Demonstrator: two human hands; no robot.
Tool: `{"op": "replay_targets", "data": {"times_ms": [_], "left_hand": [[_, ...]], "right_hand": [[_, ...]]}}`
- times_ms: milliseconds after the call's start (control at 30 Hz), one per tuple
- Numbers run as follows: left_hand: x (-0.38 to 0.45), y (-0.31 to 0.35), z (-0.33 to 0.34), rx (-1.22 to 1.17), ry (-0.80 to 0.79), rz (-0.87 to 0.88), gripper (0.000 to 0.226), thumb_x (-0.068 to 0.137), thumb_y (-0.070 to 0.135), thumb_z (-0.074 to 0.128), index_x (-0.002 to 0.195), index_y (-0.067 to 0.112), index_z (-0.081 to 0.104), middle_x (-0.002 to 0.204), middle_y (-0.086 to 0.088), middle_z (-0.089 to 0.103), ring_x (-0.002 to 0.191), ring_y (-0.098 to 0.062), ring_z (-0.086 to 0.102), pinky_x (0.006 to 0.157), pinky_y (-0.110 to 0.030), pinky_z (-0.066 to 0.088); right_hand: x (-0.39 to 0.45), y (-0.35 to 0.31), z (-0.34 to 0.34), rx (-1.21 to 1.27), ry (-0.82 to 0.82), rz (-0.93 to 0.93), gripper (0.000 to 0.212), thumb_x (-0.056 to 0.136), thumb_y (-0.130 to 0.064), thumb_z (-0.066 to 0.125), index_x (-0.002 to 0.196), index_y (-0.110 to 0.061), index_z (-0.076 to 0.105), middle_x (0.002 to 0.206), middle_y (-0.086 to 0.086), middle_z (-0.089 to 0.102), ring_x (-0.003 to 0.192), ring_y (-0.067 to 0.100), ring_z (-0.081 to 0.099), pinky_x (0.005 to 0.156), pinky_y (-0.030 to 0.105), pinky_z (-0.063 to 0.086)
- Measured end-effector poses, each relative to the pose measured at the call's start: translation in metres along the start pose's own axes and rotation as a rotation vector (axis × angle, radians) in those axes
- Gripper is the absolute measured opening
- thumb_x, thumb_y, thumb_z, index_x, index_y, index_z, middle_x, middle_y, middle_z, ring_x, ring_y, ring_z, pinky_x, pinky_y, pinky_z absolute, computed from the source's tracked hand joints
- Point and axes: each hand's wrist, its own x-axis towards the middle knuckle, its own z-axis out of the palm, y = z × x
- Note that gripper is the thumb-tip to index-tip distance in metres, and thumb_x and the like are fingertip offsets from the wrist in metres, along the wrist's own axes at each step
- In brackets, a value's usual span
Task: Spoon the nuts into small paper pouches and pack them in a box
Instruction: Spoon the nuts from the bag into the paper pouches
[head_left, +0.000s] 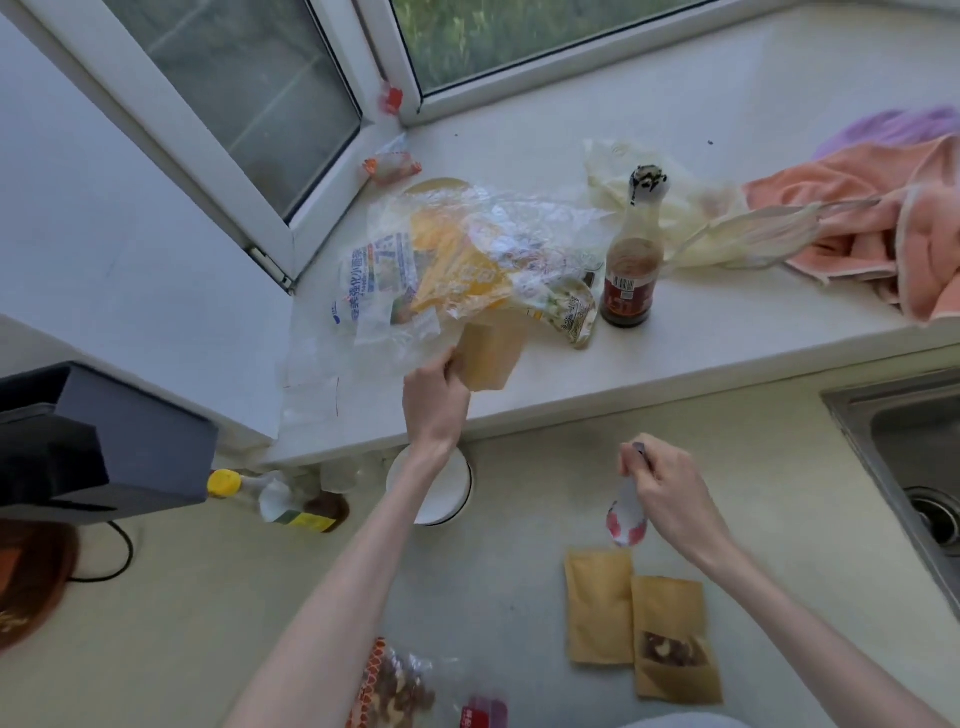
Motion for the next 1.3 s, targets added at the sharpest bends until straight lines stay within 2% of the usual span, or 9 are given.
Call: {"op": "replay_targets", "data": {"times_ms": [100, 267, 433, 533, 600, 867, 1133, 1200, 1300], "left_hand": [[-0.011, 0.025, -0.028, -0.311, 0.007, -0.085, 0.021, 0.096, 0.008, 0.053, 0.095, 0.022, 0.069, 0.078, 0.008, 0.067, 0.066, -0.002, 0.057, 0.059, -0.010, 0.043], [-0.045, 0.056, -0.077, -0.792, -0.060, -0.259, 0.025, 0.098, 0.018, 0.058, 0.119, 0.028, 0.065, 0.105, 0.000, 0.074, 0.099, -0.017, 0.070, 0.083, -0.031, 0.059], [-0.089, 0.060, -0.110, -0.922, -0.140, -0.257, 0.046, 0.097, 0.016, 0.059, 0.138, 0.035, 0.050, 0.099, -0.003, 0.076, 0.092, -0.019, 0.073, 0.077, -0.040, 0.061], [-0.113, 0.059, -0.118, -0.930, -0.160, -0.242, 0.051, 0.097, 0.014, 0.059, 0.138, 0.041, 0.048, 0.097, -0.004, 0.076, 0.095, -0.024, 0.072, 0.084, -0.050, 0.058], [-0.123, 0.058, -0.123, -0.925, -0.172, -0.241, 0.055, 0.096, 0.013, 0.060, 0.139, 0.043, 0.046, 0.102, -0.005, 0.075, 0.098, -0.026, 0.071, 0.086, -0.053, 0.057], [-0.143, 0.057, -0.161, -0.894, -0.356, -0.088, 0.050, 0.083, 0.021, 0.077, 0.121, 0.046, 0.059, 0.135, 0.000, 0.054, 0.110, -0.026, 0.064, 0.061, -0.034, 0.060], [-0.163, 0.059, -0.168, -0.985, -0.424, -0.080, 0.059, 0.072, 0.025, 0.085, 0.122, 0.044, 0.060, 0.134, 0.004, 0.056, 0.113, -0.025, 0.063, 0.064, -0.031, 0.056], [-0.168, 0.059, -0.170, -1.020, -0.479, -0.091, 0.060, 0.072, 0.027, 0.084, 0.124, 0.043, 0.059, 0.126, 0.006, 0.061, 0.103, -0.021, 0.067, 0.064, -0.031, 0.055], [-0.180, 0.056, -0.171, -1.101, -0.567, -0.116, 0.061, 0.073, 0.028, 0.083, 0.128, 0.040, 0.057, 0.116, -0.003, 0.067, 0.081, -0.013, 0.066, 0.060, -0.027, 0.050]], "right_hand": [[-0.002, -0.020, -0.010, 0.039, 0.020, -0.021, 0.034, 0.101, -0.011, 0.044, 0.070, -0.013, 0.059, 0.067, 0.009, 0.061, 0.058, 0.016, 0.054, 0.048, 0.016, 0.037], [-0.009, -0.070, -0.026, 0.208, 0.028, -0.046, 0.024, 0.101, -0.007, 0.042, 0.089, -0.006, 0.063, 0.062, 0.003, 0.053, 0.061, 0.018, 0.052, 0.056, 0.022, 0.043], [-0.027, -0.117, -0.039, 0.404, -0.037, -0.117, 0.024, 0.102, -0.010, 0.042, 0.095, -0.008, 0.065, 0.062, 0.005, 0.044, 0.058, 0.013, 0.040, 0.055, 0.019, 0.032], [-0.043, -0.133, -0.037, 0.457, -0.123, -0.157, 0.035, 0.099, -0.018, 0.048, 0.075, 0.006, 0.054, 0.061, 0.006, 0.040, 0.059, 0.016, 0.037, 0.058, 0.026, 0.029], [-0.054, -0.141, -0.034, 0.490, -0.164, -0.170, 0.037, 0.098, -0.020, 0.051, 0.068, 0.002, 0.047, 0.059, 0.001, 0.038, 0.057, 0.012, 0.035, 0.057, 0.025, 0.028], [-0.099, -0.170, -0.018, 0.675, -0.159, -0.082, 0.038, 0.079, -0.043, 0.065, 0.054, -0.017, 0.056, 0.056, -0.001, 0.042, 0.054, 0.011, 0.040, 0.054, 0.018, 0.037], [-0.133, -0.188, -0.011, 0.858, -0.127, -0.040, 0.068, 0.077, -0.043, 0.065, 0.098, 0.021, 0.055, 0.088, 0.020, 0.049, 0.076, 0.027, 0.049, 0.064, 0.025, 0.050], [-0.143, -0.190, -0.010, 0.857, -0.099, -0.039, 0.074, 0.079, -0.042, 0.063, 0.103, 0.026, 0.048, 0.092, 0.022, 0.047, 0.080, 0.030, 0.047, 0.067, 0.028, 0.047], [-0.158, -0.195, -0.008, 0.844, -0.087, -0.033, 0.066, 0.079, -0.043, 0.063, 0.103, 0.018, 0.058, 0.083, 0.019, 0.052, 0.069, 0.025, 0.050, 0.059, 0.023, 0.044]]}}
